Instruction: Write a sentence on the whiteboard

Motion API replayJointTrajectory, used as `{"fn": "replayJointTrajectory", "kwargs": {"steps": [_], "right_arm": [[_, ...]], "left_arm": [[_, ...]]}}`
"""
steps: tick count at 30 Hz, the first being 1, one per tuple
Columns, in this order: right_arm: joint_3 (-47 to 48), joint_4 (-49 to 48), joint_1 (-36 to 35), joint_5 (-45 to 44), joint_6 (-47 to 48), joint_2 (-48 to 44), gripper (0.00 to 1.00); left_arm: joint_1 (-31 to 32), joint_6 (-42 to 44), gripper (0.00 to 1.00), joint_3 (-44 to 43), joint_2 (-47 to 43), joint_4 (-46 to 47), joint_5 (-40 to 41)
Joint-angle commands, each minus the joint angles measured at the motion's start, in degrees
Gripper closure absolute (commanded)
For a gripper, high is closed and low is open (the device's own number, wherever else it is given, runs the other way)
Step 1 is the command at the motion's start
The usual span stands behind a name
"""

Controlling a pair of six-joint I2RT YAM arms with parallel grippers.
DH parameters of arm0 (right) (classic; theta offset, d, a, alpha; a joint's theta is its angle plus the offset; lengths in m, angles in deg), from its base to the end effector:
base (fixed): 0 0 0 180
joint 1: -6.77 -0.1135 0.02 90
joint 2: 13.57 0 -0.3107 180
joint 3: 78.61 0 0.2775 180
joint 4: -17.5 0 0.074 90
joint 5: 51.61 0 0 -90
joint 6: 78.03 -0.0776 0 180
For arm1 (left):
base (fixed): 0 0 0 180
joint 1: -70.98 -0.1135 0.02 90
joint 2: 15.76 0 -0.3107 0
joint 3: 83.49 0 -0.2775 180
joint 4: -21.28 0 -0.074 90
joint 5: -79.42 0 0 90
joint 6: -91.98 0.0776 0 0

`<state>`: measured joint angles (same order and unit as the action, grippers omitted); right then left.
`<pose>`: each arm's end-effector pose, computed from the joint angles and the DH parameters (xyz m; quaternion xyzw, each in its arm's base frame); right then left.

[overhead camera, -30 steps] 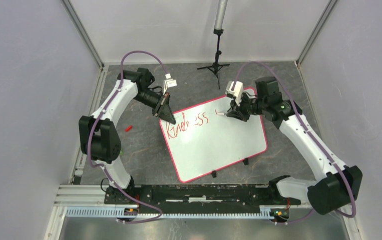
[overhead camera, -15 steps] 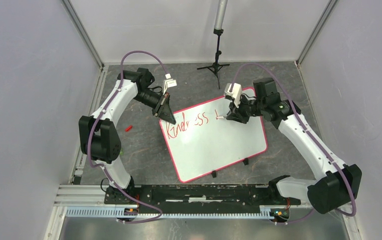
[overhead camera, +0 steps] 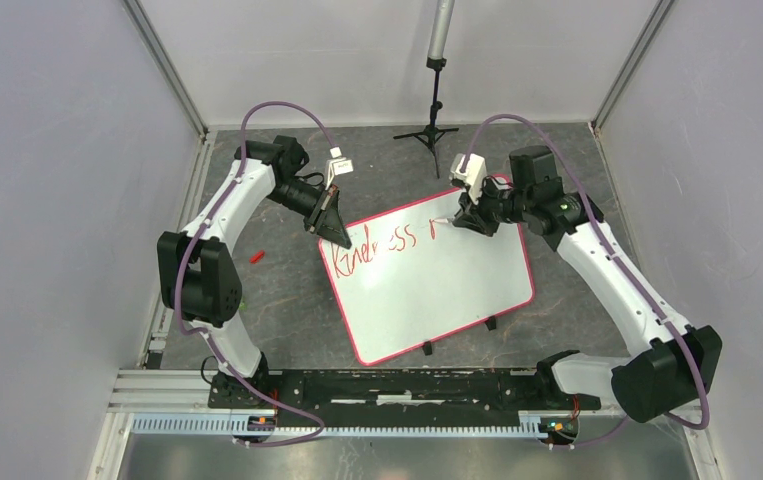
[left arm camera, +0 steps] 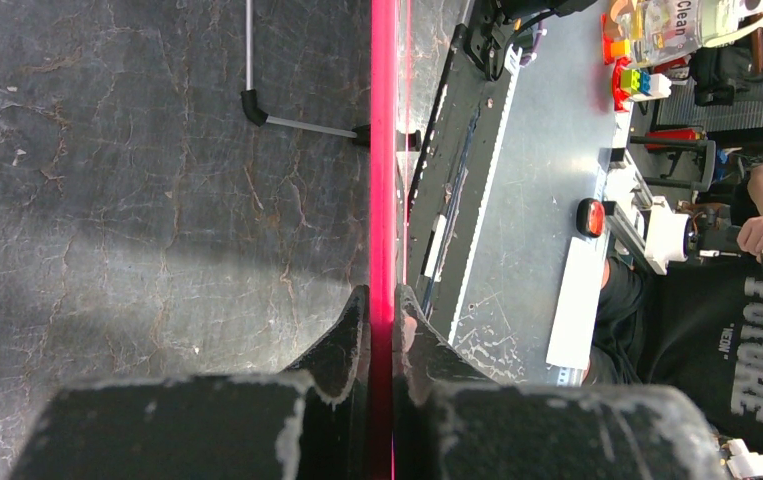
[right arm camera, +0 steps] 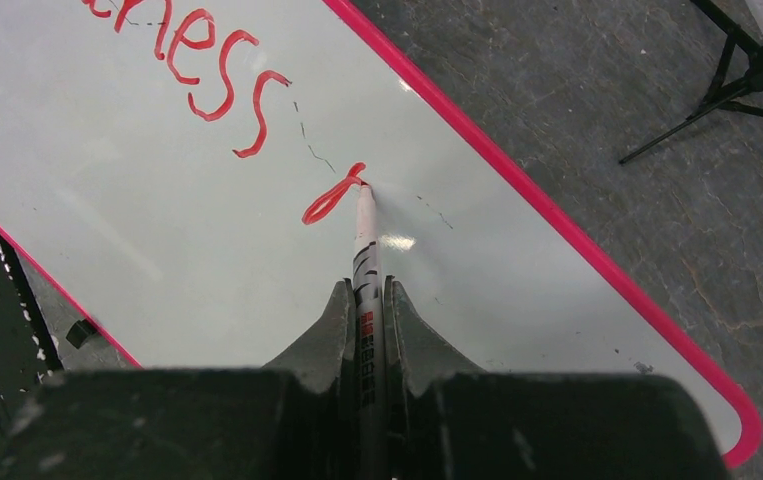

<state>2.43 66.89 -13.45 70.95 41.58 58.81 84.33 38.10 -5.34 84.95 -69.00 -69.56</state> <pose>0.2726 0.1449 0.3604 -0.4736 0.7421 0.2212 0.4196 0.3319 -0.1471 0.3103 0.3676 0.7890 -0.4813 0.1036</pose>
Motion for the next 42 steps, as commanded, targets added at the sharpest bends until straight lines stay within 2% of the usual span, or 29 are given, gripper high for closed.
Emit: {"fn": "replayJointTrajectory", "kwargs": {"steps": [1, 10, 24, 42], "right_arm": [[-0.10, -0.65, 0.68, -3.30, 1.01, -0.71, 1.00], [-4.80, 1.34, 0.54, -0.15, 1.51, -2.95, 1.00], [1.72, -1.46, 0.63, -1.79, -0.43, -0.06, 1.00], [-0.47, 0.28, 1.41, -4.91, 2.11, -1.88, 1.00]], "left_arm": [[1.16, -0.91, 0.97, 0.75, -0.62, 2.29, 5.59], [1.16, -1.04, 0.98, 0.64, -0.75, 2.30, 5.63], [1.16, -0.91, 0.97, 0.85, -0.60, 2.36, 5.67], [1.16, -1.65, 0.98, 1.22, -0.64, 3.24, 6.20]]}}
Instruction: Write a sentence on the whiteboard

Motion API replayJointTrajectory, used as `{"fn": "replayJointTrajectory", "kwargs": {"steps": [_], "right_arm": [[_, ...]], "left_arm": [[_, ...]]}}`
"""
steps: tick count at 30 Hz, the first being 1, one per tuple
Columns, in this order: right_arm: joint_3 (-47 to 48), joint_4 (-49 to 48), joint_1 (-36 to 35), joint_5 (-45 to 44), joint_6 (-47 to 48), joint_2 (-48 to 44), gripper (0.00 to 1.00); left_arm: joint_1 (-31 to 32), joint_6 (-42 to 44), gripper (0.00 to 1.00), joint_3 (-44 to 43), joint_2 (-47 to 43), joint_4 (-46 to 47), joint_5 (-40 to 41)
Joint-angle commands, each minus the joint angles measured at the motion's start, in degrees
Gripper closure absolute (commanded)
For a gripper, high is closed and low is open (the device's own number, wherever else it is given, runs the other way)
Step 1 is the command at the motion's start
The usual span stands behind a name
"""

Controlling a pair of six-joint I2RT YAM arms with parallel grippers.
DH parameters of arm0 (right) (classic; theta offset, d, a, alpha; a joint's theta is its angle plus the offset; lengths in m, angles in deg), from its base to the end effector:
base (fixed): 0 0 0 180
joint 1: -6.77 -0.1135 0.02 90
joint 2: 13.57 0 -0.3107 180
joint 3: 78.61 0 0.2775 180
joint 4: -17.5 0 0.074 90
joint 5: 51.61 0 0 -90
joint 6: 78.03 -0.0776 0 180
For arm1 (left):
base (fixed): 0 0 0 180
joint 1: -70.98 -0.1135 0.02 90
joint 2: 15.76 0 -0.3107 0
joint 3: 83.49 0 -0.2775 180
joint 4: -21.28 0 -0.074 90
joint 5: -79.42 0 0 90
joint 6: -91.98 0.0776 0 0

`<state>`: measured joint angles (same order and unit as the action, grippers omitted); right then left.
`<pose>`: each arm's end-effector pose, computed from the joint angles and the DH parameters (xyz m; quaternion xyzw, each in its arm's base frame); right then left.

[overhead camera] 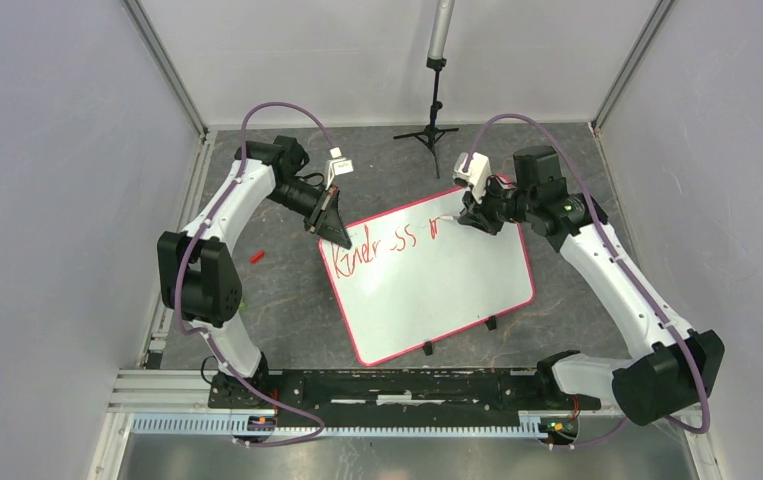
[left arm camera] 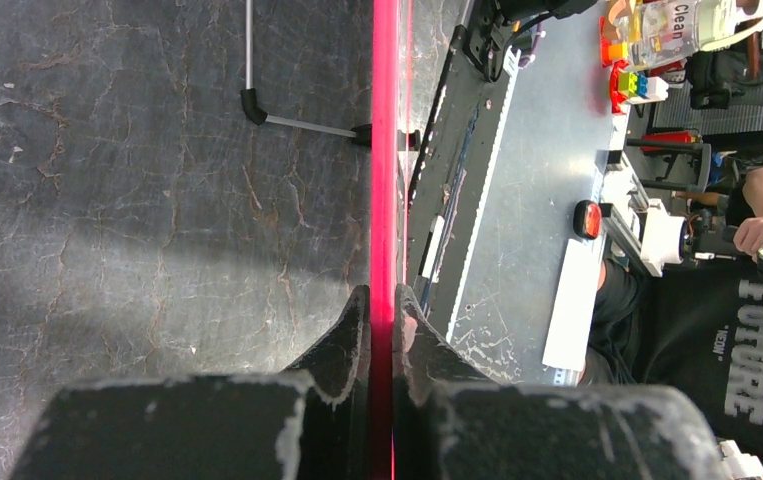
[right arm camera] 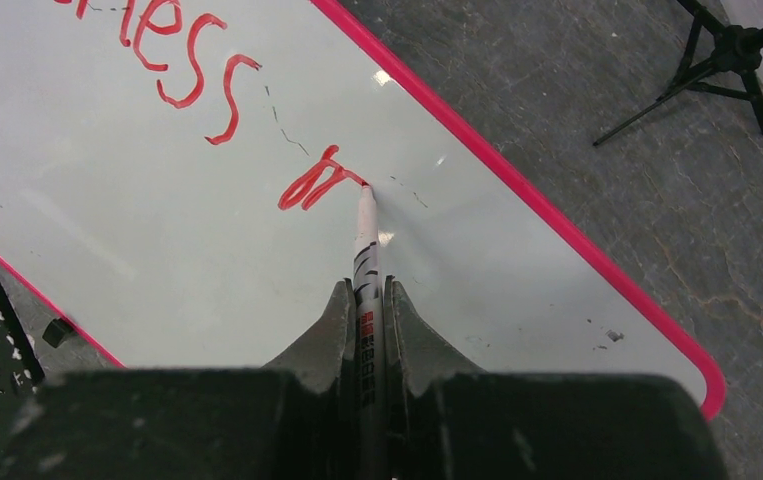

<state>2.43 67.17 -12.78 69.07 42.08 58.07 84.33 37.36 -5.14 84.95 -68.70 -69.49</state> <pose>0.2726 0.1388 0.3627 -0.4684 0.7474 0.2017 0.4259 0.3321 -0.1471 0.3093 0.3630 0.7915 -0.4813 0.1011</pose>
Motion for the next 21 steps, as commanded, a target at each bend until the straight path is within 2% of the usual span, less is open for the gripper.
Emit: {"fn": "replayJointTrajectory", "kwargs": {"steps": [1, 12, 21], "right_arm": [[-0.60, 0.28, 0.74, -2.70, 1.69, -1.18, 1.00], [-4.33, 4.15, 0.53, -0.09, 4.75, -2.89, 1.00], [-0.50, 6.36, 0.54, -1.01, 5.91, -2.55, 1.00]], "left_arm": [[1.16, -0.92, 0.98, 1.10, -0.61, 2.95, 6.09], [1.16, -0.94, 0.98, 1.17, -0.76, 2.96, 5.91], [1.16, -1.03, 0.98, 1.27, -0.78, 2.95, 5.82]]}}
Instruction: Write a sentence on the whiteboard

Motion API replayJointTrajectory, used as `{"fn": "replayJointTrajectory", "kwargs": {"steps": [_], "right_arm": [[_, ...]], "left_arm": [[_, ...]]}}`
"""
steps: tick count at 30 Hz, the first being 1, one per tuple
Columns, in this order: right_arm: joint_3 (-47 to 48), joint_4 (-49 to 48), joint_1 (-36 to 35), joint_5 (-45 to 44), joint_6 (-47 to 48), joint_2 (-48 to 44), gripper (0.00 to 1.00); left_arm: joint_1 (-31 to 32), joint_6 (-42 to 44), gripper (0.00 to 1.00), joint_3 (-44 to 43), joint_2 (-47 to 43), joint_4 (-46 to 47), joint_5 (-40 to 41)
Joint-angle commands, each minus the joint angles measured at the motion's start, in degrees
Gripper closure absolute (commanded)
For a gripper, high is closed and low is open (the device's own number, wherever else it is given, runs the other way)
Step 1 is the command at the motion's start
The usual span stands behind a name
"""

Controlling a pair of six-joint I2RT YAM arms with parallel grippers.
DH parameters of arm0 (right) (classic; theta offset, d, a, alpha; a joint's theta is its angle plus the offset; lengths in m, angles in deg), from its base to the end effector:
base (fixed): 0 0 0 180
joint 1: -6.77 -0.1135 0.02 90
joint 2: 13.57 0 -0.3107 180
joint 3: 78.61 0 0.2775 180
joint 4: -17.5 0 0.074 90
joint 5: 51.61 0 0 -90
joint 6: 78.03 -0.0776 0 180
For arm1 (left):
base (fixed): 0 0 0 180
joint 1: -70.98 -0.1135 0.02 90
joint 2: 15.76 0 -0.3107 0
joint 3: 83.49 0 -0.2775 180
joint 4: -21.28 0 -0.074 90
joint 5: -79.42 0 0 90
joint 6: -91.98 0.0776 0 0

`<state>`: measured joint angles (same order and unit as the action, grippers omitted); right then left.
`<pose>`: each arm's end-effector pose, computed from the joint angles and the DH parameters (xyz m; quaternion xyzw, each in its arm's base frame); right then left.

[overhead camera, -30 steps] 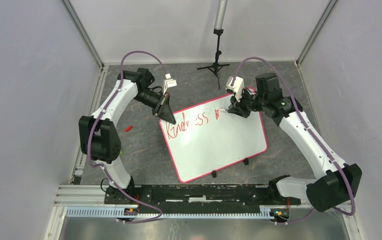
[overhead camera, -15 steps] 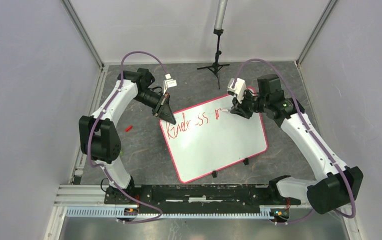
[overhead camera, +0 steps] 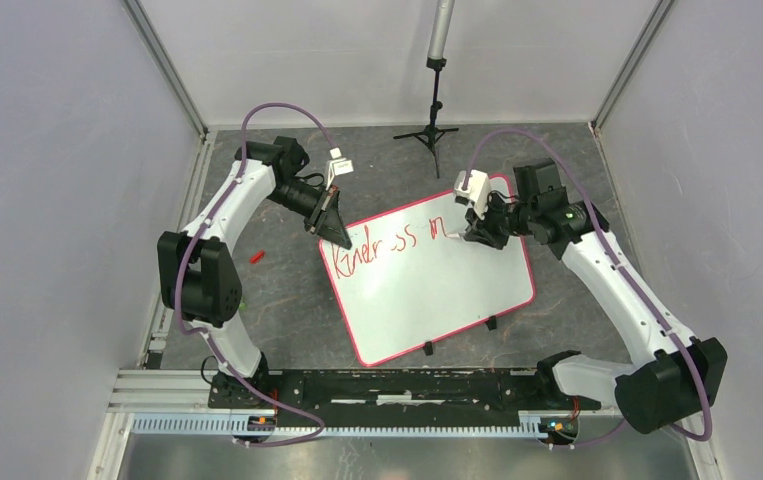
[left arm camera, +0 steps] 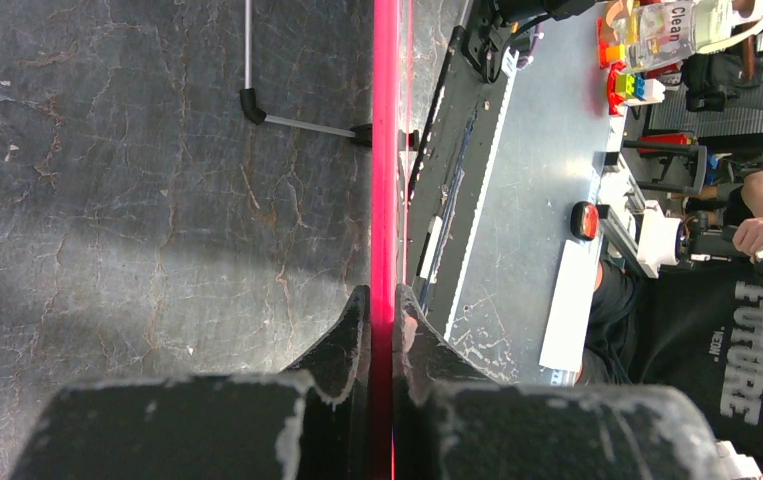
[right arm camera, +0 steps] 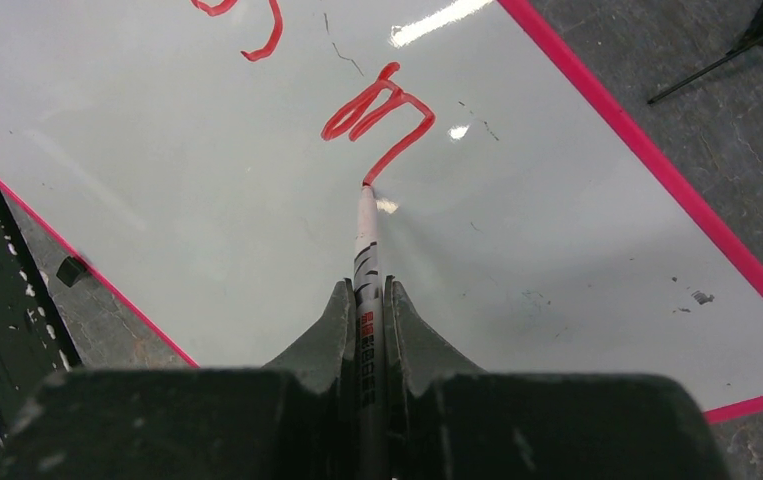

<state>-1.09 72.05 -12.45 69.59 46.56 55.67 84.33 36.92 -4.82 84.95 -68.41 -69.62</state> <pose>0.2526 0.1306 0.3426 -0.4938 0.7518 0.1994 0.3889 0.3321 -0.1472 0.3079 0.3596 0.7924 -0.4827 0.0992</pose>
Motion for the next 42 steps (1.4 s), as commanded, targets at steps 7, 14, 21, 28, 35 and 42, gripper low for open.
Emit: {"fn": "replayJointTrajectory", "kwargs": {"steps": [7, 14, 21, 28, 35, 42], "right_arm": [[7.05, 1.76, 0.46, -0.80, 0.32, 0.54, 1.00], [7.82, 0.78, 1.75, -0.66, 0.28, 1.34, 1.00], [7.14, -0.11, 3.05, 0.91, 0.39, 1.45, 1.00], [6.51, -0.97, 3.05, 2.05, -0.02, 1.25, 1.00], [6.95, -0.67, 3.05, 2.99, -0.24, 1.53, 1.00], [6.54, -1.33, 3.03, 2.41, -0.57, 1.96, 1.00]], "left_arm": [[1.16, -0.74, 0.98, 0.98, -0.93, 2.73, 5.94], [1.16, -1.43, 0.98, 1.56, -1.54, 3.63, 6.57], [1.16, -1.54, 0.98, 1.83, -1.77, 3.70, 6.75], [1.16, -1.60, 0.98, 1.82, -1.59, 3.90, 6.77], [1.16, -1.55, 0.97, 1.91, -1.72, 3.91, 6.88], [1.16, -1.58, 0.98, 1.91, -1.74, 3.91, 7.01]]}}
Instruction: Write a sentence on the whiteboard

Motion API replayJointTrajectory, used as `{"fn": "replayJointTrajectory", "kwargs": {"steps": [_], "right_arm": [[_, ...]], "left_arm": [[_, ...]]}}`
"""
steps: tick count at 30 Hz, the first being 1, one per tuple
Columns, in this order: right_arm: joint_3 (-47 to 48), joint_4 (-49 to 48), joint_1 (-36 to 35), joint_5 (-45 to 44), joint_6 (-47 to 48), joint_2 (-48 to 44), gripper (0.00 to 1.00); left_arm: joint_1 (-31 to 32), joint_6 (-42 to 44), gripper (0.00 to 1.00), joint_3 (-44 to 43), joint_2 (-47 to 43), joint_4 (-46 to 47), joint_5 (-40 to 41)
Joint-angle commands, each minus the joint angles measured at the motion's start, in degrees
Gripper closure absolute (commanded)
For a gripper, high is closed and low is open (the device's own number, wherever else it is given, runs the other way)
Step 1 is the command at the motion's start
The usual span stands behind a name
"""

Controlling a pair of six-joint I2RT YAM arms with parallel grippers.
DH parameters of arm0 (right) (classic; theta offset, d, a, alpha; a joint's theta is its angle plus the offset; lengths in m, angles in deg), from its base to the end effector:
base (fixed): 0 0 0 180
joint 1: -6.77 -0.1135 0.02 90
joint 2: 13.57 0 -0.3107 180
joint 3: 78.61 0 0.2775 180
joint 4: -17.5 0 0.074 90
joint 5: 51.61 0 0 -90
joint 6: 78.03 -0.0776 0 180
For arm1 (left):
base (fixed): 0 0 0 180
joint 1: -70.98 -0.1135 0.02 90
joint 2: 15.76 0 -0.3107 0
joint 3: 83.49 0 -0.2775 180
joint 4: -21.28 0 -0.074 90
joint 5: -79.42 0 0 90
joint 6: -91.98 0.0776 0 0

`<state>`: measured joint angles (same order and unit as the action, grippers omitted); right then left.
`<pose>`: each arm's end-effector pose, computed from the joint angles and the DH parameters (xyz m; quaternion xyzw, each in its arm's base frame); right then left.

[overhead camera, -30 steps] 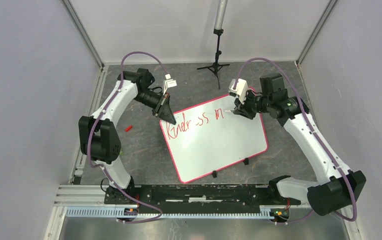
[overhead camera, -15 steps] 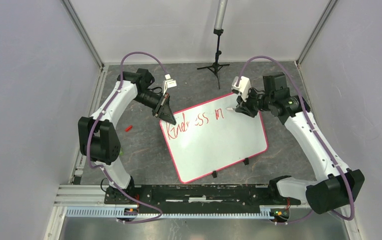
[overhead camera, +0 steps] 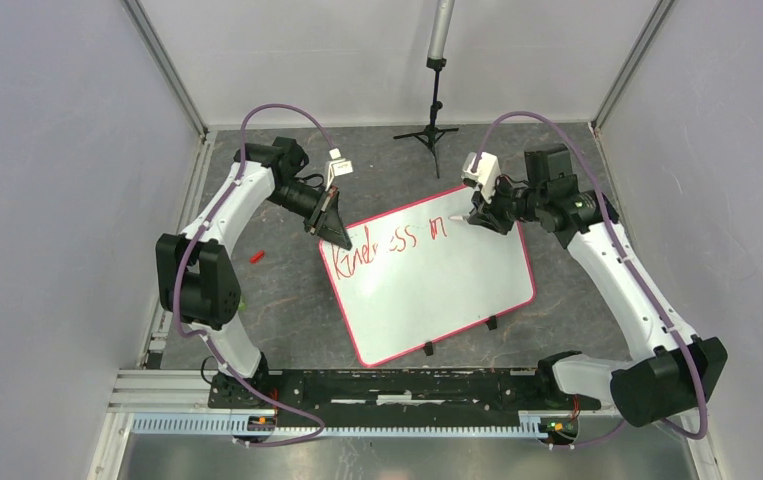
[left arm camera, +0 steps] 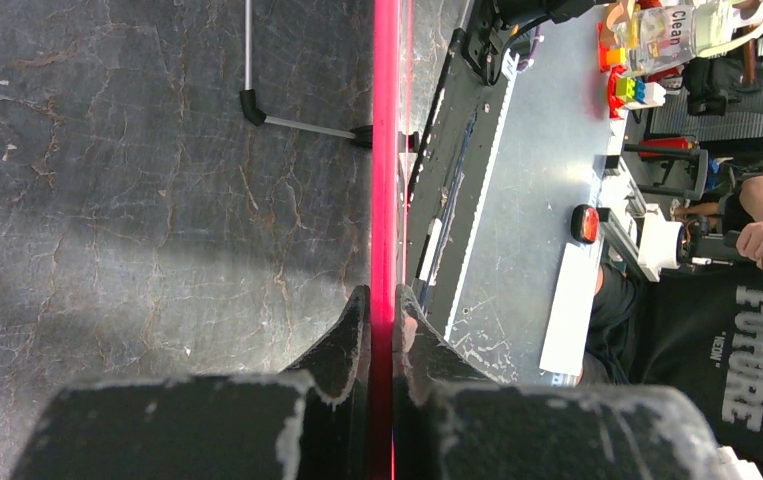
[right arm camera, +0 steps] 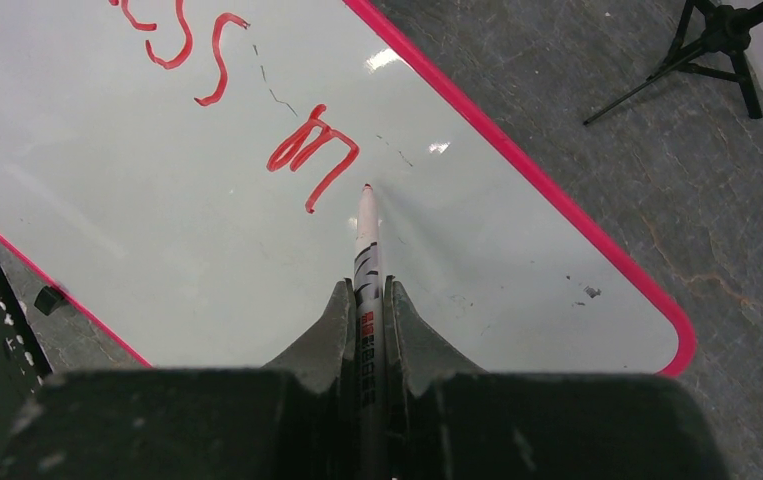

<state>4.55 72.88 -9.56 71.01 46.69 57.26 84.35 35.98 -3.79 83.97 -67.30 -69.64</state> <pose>0.2674 0.1219 0.3711 -0.4803 0.7462 0.1932 0.4186 0.3290 -0.1466 0.3087 0.3573 0.7932 -0.4821 0.1031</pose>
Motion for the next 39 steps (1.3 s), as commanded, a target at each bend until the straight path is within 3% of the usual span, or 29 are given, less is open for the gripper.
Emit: {"fn": "replayJointTrajectory", "kwargs": {"steps": [1, 22, 39], "right_arm": [[0.89, -2.26, 0.15, 0.74, -0.88, 0.49, 1.00], [1.41, -4.28, -1.02, 0.38, -2.34, 2.83, 1.00], [-5.16, -1.87, -2.04, -2.09, 0.29, -0.82, 1.00]], "left_arm": [[1.14, -0.68, 0.98, 0.88, -0.71, 2.72, 7.12], [1.14, -0.48, 0.98, 0.63, -0.40, 2.79, 7.44], [1.14, -0.60, 0.98, 0.71, -0.45, 2.77, 7.56]]}}
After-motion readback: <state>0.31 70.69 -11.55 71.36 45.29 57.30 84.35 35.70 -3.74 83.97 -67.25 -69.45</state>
